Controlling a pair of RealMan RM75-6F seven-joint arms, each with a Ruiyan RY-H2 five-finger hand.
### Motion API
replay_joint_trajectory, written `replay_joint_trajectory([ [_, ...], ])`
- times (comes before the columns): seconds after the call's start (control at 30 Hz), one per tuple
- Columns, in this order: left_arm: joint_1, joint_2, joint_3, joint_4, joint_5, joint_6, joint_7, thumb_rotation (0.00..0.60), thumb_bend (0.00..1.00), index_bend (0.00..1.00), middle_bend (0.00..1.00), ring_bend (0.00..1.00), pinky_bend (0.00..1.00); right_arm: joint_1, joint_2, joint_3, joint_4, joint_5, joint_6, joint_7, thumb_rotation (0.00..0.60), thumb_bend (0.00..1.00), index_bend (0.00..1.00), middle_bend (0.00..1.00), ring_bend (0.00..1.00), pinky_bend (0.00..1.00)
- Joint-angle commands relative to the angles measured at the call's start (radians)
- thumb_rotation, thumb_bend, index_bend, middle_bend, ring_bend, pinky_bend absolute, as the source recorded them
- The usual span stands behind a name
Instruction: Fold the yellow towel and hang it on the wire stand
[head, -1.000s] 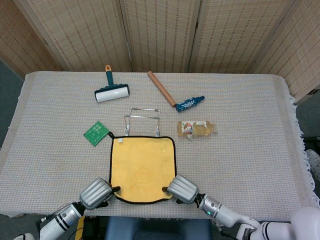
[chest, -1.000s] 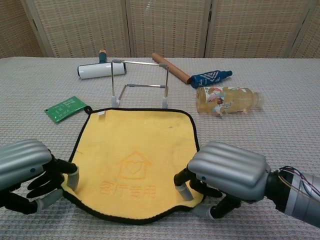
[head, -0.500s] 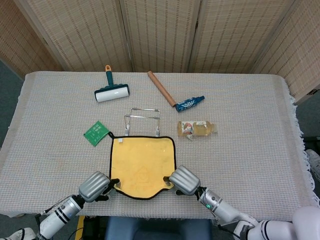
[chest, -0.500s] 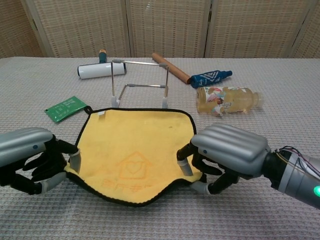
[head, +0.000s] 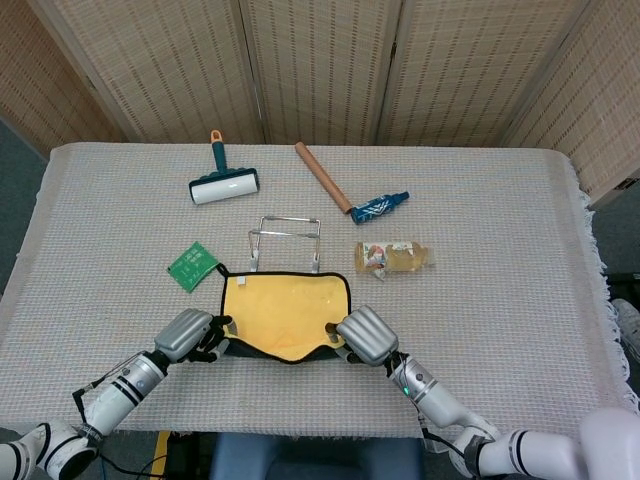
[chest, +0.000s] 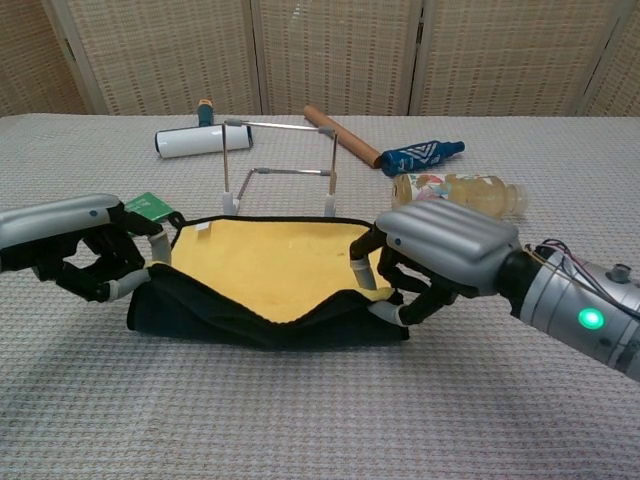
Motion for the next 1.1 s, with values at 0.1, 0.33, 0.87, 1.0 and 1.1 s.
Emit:
replay_joint_trajectory([
  [0.1, -0.031, 0.009, -0.036, 0.012, -0.063, -0.064, -0.03, 0.6, 0.58, 0.48, 0.88, 0.79, 0.84, 0.017, -0.017, 0.027, 0.024, 0.039, -0.011, -0.027, 0.6, 0.45, 0.64, 0.9, 1.0, 1.0],
  [0.33, -0.064, 0.015, -0.072, 0.039, -0.137, -0.148, -0.076, 0.6, 0.58, 0.44, 0.88, 0.79, 0.84, 0.049, -0.044, 0.066, 0.066, 0.094, -0.034, -0.065, 0.6, 0.46, 0.64, 0.9, 1.0, 1.0],
  [0.87, -0.143, -0.023, -0.13, 0.138, -0.261, -0.3, -0.039, 0.6, 0.58, 0.43, 0.88, 0.79, 0.84, 0.104, -0.098, 0.104, 0.164, 0.167, -0.049, -0.124, 0.6, 0.47, 0.64, 0.9, 1.0, 1.0],
  [1.0, -0.149, -0.034, -0.136, 0.155, -0.292, -0.316, -0.015, 0.6, 0.58, 0.38, 0.88, 0.79, 0.84, 0.12, -0.113, 0.11, 0.198, 0.174, -0.05, -0.117, 0.6, 0.47, 0.64, 0.9, 1.0, 1.0],
  [1.1, -0.154, -0.042, -0.141, 0.166, -0.314, -0.329, 0.0, 0.6, 0.58, 0.35, 0.88, 0.79, 0.84, 0.13, -0.126, 0.11, 0.228, 0.174, -0.051, -0.114, 0.6, 0.47, 0.64, 0.9, 1.0, 1.0],
])
